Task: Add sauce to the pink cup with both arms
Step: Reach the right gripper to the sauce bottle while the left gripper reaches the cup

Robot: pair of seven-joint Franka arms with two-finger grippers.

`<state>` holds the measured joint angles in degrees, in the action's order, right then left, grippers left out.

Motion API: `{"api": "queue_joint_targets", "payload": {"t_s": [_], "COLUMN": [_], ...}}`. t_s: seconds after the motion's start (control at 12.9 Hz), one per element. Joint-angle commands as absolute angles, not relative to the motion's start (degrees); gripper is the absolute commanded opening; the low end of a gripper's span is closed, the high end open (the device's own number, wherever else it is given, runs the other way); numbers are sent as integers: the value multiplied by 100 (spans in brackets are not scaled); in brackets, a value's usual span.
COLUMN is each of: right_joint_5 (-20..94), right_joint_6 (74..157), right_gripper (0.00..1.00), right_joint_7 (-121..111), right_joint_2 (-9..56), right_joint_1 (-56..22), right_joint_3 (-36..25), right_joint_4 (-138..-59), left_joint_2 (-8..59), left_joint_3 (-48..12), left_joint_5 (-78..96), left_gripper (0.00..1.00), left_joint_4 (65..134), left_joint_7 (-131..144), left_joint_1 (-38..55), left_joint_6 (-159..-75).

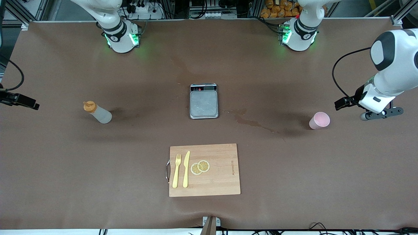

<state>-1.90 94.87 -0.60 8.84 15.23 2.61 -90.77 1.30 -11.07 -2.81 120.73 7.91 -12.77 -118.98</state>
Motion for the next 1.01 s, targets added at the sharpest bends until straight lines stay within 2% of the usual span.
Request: {"api": "queue_joint_targets", "payload": {"t_s": [0.0, 0.23, 0.62, 0.86, 0.93], "right_joint_5": [-202, -219, 622, 747, 764], "right_joint_6": [9387, 9361, 9107, 8701, 8675], "right_gripper": [100, 100, 100, 100, 100], "right_joint_7": [140, 404, 1173, 1889, 1959], "right_joint_2": [1440, 1713, 2082, 2258, 2407], "right_joint_1": [1775, 1811, 2179, 2224, 2250], "right_joint_3": [360, 352, 352, 352, 360], "right_joint_4": [-8509, -8481, -8499, -8517, -8543], "left_joint_2": [578, 1053, 1634, 1889, 1898], "left_joint_3": [-1143, -1142, -1143, -1151, -1151], "left_joint_5": [-334, -352, -334, -316, -316], "left_gripper": [100, 99, 90, 84, 80], "left_joint_4": [12076, 12041, 12059, 12076, 12076], "left_joint_7": [791, 800, 826, 835, 826], "left_joint_1": [-1459, -1625, -1670, -1696, -1740], "left_joint_6": [-12242, -12532, -12797, -12797, -12797]}}
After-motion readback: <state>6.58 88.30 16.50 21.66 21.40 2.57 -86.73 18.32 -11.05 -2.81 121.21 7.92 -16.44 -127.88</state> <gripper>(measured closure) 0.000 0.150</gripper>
